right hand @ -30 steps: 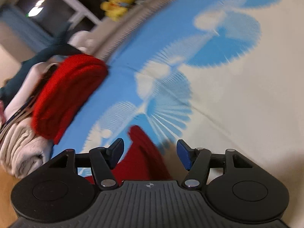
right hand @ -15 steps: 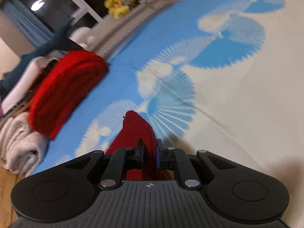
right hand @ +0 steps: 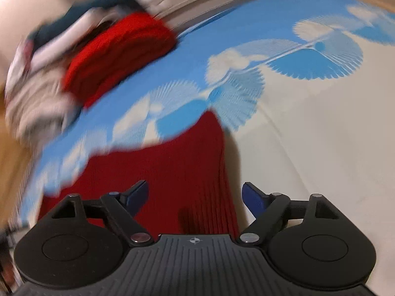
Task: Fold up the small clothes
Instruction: 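Lift the hem with both grippers and fold it over toward the collar, then lay the folded hem down and open both grippers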
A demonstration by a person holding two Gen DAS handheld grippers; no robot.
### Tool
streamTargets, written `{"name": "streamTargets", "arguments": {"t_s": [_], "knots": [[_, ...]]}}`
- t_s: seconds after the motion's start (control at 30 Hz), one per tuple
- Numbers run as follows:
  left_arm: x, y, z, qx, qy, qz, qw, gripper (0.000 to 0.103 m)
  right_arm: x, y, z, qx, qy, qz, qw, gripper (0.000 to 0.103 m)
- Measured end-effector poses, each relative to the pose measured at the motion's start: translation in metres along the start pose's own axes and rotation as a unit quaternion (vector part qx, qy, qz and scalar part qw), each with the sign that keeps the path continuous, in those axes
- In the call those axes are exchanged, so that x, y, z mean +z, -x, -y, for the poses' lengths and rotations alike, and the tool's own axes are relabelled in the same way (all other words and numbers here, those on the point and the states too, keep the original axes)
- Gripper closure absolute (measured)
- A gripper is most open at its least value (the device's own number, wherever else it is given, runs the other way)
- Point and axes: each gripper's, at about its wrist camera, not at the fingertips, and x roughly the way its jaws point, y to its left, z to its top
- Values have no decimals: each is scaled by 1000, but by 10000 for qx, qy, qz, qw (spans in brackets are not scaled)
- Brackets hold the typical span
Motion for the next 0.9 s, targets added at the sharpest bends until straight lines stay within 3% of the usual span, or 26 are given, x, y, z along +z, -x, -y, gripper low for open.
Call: {"name": "streamTargets", "arguments": {"t_s": [0.1, 0.13, 0.17, 0.2, 0.23, 0.27, 0.33, 0.4, 0.5, 0.57, 0.67, 0.73, 0.83, 0.9], "knots": [[-14, 0, 3, 121, -328, -117, 9993, 0, -21, -5, 0, -341, 262, -459, 9980, 20], [-17, -1, 3, 164, -414, -155, 9989, 1, -27, -9, 4, -484, 233, -569, 9969, 26], [-20, -1, 1, 171, -477, -175, 9986, 1, -32, -8, 7, -556, 170, -659, 9961, 43], [-23, 0, -1, 168, -540, -172, 9982, 3, -35, -7, 10, -489, 22, -691, 9964, 54], [-24, 1, -2, 177, -592, -171, 9979, 15, -37, -3, 13, -368, -176, -697, 9967, 73], [-25, 0, -5, 170, -640, -215, 9976, 35, -38, 2, 13, -416, -270, -615, 9969, 88], [-25, -4, -14, 183, -591, -399, 9973, 50, -40, 12, 13, -452, -305, -453, 9975, 88], [-25, -5, -21, 346, -598, -439, 9966, 50, -42, 16, 17, -446, -524, -403, 9968, 88], [-28, -8, -29, 439, -729, -530, 9950, 35, -47, -2, 21, -701, -486, -640, 9943, 88], [-32, -9, -31, 608, -888, -488, 9930, 19, -49, -10, 19, -828, -297, -625, 9942, 79], [-32, -6, -32, 698, -957, -383, 9922, 16, -45, -7, 22, -995, -399, -580, 9925, 62], [-33, -2, -30, 784, -966, -335, 9917, 14, -41, 6, 24, -973, -557, -336, 9931, 62], [-35, -3, -22, 924, -1193, -278, 9882, 12, -46, 24, 11, -1109, -171, 129, 9936, 61], [-36, -5, -19, 1006, -1273, -265, 9864, 9, -54, 20, 6, -1043, 87, -92, 9945, 57]]}}
